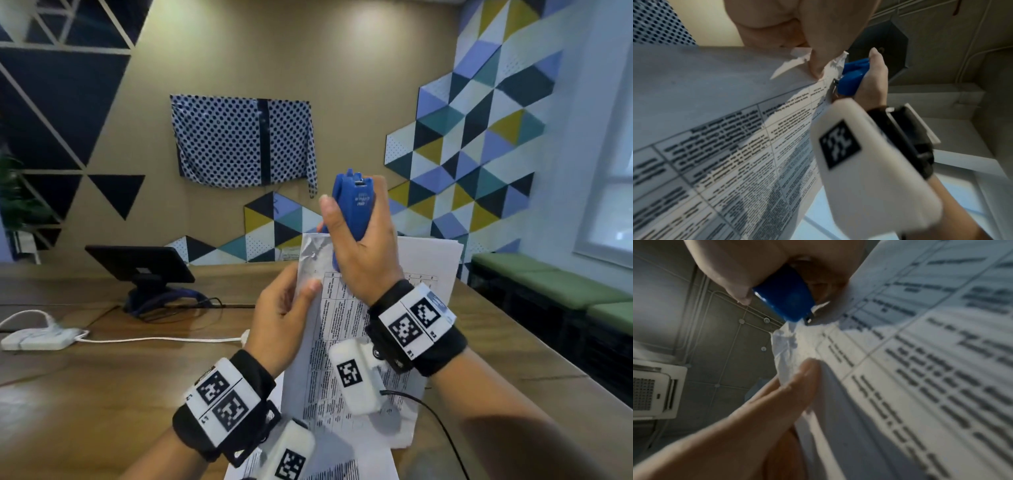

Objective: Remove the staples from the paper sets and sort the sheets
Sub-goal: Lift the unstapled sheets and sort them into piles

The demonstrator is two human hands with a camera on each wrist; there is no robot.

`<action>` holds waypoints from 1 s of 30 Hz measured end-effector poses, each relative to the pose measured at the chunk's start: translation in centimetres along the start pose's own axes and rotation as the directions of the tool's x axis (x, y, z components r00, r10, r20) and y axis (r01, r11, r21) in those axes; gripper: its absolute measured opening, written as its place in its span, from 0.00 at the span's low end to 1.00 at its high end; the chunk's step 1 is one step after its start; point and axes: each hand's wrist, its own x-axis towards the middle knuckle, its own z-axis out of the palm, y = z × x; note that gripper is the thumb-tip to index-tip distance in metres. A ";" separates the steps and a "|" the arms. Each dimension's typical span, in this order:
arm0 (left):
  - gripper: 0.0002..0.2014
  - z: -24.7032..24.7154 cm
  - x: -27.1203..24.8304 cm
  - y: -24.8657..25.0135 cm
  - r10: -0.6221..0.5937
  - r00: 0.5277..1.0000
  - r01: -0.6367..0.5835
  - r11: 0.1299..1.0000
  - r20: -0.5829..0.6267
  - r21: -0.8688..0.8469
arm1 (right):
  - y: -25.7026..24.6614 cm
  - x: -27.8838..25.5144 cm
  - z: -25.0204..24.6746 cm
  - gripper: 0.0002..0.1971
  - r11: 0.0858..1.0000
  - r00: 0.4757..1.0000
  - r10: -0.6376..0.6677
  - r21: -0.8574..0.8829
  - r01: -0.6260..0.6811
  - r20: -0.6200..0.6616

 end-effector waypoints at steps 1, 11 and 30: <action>0.13 0.2 -0.1 0.1 0.008 1.000 -0.008 1.000 0.006 0.002 | -0.2 0.2 0.1 0.10 0.999 1.000 0.021 0.025 -0.021 -0.007; 0.13 1.2 0.0 0.6 0.037 0.996 -0.045 0.993 0.077 0.113 | -0.7 1.5 -0.4 0.08 0.975 0.987 0.150 0.173 -0.137 -0.062; 0.10 1.0 0.3 -0.1 -0.012 0.998 -0.001 0.978 0.063 0.209 | -0.6 1.6 -1.0 0.07 0.976 0.990 0.136 0.176 -0.128 -0.033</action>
